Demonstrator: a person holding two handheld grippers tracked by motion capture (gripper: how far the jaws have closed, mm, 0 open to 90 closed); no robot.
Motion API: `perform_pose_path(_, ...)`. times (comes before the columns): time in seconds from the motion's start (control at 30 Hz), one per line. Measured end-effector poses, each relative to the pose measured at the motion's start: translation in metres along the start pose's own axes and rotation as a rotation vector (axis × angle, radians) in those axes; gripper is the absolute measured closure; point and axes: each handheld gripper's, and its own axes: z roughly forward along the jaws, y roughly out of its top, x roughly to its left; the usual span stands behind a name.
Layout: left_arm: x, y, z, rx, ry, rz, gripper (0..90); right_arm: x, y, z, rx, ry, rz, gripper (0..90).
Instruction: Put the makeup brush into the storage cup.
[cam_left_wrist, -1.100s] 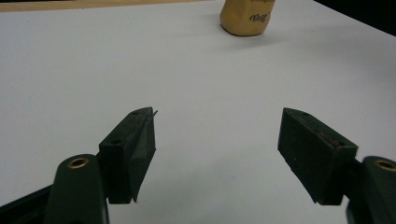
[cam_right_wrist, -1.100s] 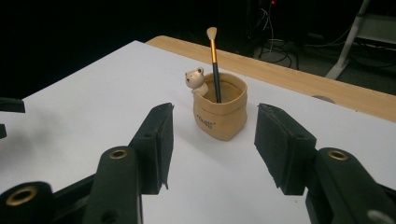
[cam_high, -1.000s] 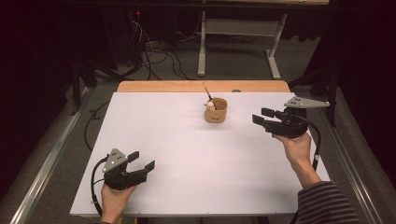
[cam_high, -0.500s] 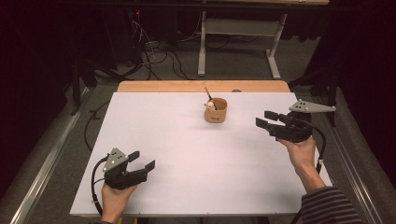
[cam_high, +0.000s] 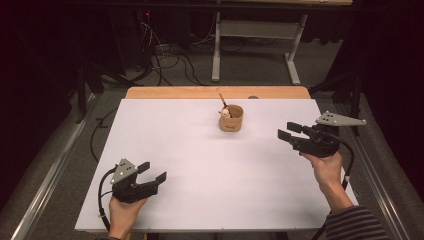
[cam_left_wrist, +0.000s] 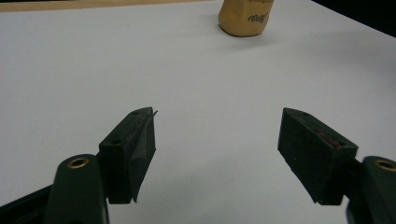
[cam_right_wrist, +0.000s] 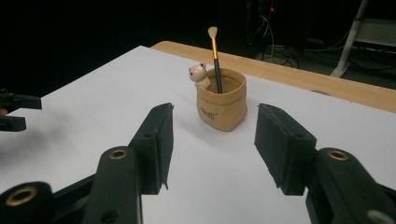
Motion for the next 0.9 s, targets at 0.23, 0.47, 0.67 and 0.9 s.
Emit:
perform_pose_path(0.23,0.000,0.000,0.000,0.001,0.001,0.000,28.3,-0.001,-0.005,-0.005,-0.006,0.000,0.012,49.2)
perform_pose_path(0.47,0.000,0.000,0.000,0.000,0.000,-0.001,28.3,0.000,-0.011,-0.010,-0.005,0.004,0.012,49.3)
perform_pose_path(0.67,0.000,0.000,0.000,0.000,0.001,0.000,28.3,0.002,-0.014,-0.011,-0.005,0.008,0.016,49.3)
perform_pose_path(0.9,0.000,0.000,0.000,0.000,0.000,-0.001,28.3,0.005,-0.020,-0.012,-0.002,0.018,0.018,49.3)
